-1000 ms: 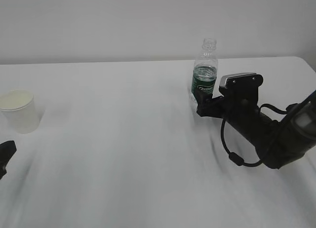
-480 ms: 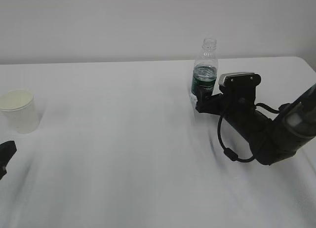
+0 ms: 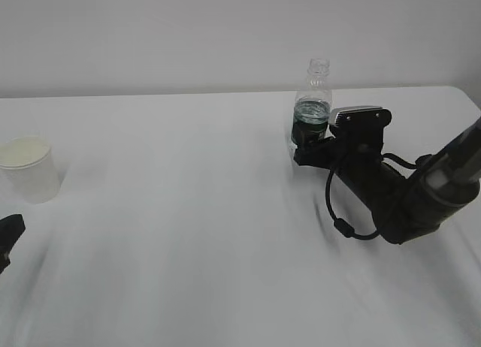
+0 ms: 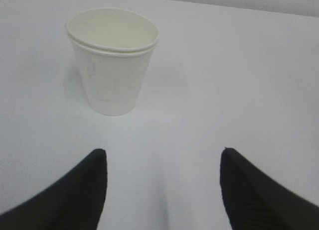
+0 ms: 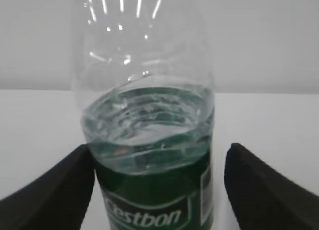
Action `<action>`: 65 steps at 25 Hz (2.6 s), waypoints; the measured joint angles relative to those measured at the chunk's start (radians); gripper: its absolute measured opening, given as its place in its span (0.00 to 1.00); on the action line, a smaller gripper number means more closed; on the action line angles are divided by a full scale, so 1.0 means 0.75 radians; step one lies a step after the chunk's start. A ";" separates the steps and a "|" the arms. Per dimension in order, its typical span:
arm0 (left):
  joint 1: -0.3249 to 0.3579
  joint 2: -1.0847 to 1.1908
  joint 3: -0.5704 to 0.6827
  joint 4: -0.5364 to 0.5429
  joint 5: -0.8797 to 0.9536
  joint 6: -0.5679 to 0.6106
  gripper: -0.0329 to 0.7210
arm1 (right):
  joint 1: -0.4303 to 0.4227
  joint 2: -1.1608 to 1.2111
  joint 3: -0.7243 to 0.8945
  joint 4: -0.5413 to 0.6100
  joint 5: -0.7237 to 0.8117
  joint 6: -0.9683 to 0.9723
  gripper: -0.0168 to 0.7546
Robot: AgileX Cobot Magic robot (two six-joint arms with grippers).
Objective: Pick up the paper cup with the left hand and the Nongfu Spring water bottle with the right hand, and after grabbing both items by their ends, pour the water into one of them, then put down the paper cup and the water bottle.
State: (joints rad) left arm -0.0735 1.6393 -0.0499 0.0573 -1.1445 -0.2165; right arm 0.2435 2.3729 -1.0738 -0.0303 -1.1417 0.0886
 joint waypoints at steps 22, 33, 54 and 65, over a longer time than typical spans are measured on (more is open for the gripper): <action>0.000 0.000 -0.007 0.002 0.000 0.000 0.71 | 0.000 0.017 -0.073 0.000 0.095 -0.001 0.79; 0.000 0.000 -0.008 0.005 0.000 0.000 0.71 | 0.000 0.023 -0.112 0.000 0.131 -0.001 0.79; 0.000 0.000 -0.008 0.005 0.000 0.000 0.71 | 0.000 0.047 -0.150 0.000 0.155 -0.003 0.79; 0.000 0.000 -0.008 0.005 0.000 0.000 0.71 | 0.000 0.049 -0.150 0.000 0.157 -0.003 0.60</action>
State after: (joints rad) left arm -0.0735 1.6393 -0.0562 0.0610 -1.1445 -0.2165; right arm 0.2435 2.4095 -1.1866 -0.0303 -1.0240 0.0862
